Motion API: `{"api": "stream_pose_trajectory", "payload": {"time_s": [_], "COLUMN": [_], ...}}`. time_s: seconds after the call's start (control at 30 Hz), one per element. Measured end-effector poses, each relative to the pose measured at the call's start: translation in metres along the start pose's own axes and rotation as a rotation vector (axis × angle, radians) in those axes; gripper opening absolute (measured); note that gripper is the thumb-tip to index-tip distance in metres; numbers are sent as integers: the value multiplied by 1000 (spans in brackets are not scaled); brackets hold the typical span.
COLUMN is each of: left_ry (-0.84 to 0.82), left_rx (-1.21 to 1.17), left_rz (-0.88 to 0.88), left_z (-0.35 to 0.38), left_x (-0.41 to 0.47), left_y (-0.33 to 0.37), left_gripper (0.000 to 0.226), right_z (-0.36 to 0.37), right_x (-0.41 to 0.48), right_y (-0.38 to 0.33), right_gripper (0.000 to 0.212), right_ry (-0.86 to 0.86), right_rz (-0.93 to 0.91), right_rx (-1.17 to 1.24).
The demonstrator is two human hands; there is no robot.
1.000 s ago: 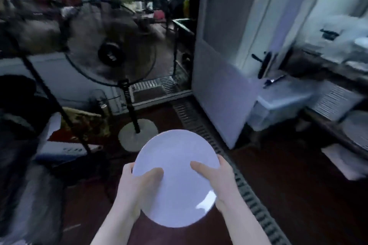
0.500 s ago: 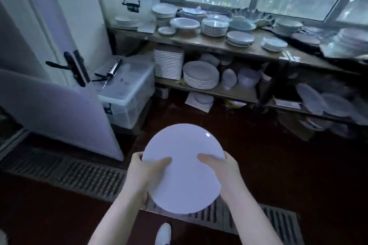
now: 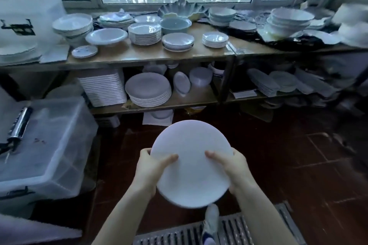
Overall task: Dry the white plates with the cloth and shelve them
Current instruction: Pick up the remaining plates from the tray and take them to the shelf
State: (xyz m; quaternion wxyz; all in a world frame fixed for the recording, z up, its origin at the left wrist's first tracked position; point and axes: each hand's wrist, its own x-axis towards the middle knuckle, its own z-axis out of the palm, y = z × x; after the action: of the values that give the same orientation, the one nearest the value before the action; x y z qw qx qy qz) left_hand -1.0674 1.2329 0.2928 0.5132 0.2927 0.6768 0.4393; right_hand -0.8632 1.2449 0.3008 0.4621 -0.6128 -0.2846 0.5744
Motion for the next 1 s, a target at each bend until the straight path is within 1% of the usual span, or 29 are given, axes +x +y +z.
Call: {"api": "stream_pose_trajectory", "payload": {"time_s": [0.1,0.3,0.37,0.43,0.5,0.63,0.77,0.83,1.0], "left_ry": [-4,-26,-30,-29,-35,-36,-47,-54,-24], "left_rx": [2,-49,-58,-55,-29,18,31,7,-33], "left_rz": [16,50,56,45,41,59,54,40,23], "left_z": [48,159,192,220,245,295,342,366,418], "left_x": [63,177,212,243,276,352,437,483,597], "left_y": [32,116,145,174,199,238,266,281,333], "left_gripper": [56,51,55,66,72,70,62,67,70], "right_z": [-5,-28,-33,-35,-36,-38,-35,-29,-5], "right_x": [70,224,272,315,355,438,529,579,703], "right_y": [-30,-122,-156,-185,-208,-244,-276,-294,-348], "right_gripper": [37,38,37,36,36,38,34,35,40], "right_ry": [20,32,30,32,37,57,96,114,114], "right_rz": [-11,-59,-72,-74,-70,-65,-64,-69,-40], "right_rx": [37,34,46,55,72,96,85,70,52]}}
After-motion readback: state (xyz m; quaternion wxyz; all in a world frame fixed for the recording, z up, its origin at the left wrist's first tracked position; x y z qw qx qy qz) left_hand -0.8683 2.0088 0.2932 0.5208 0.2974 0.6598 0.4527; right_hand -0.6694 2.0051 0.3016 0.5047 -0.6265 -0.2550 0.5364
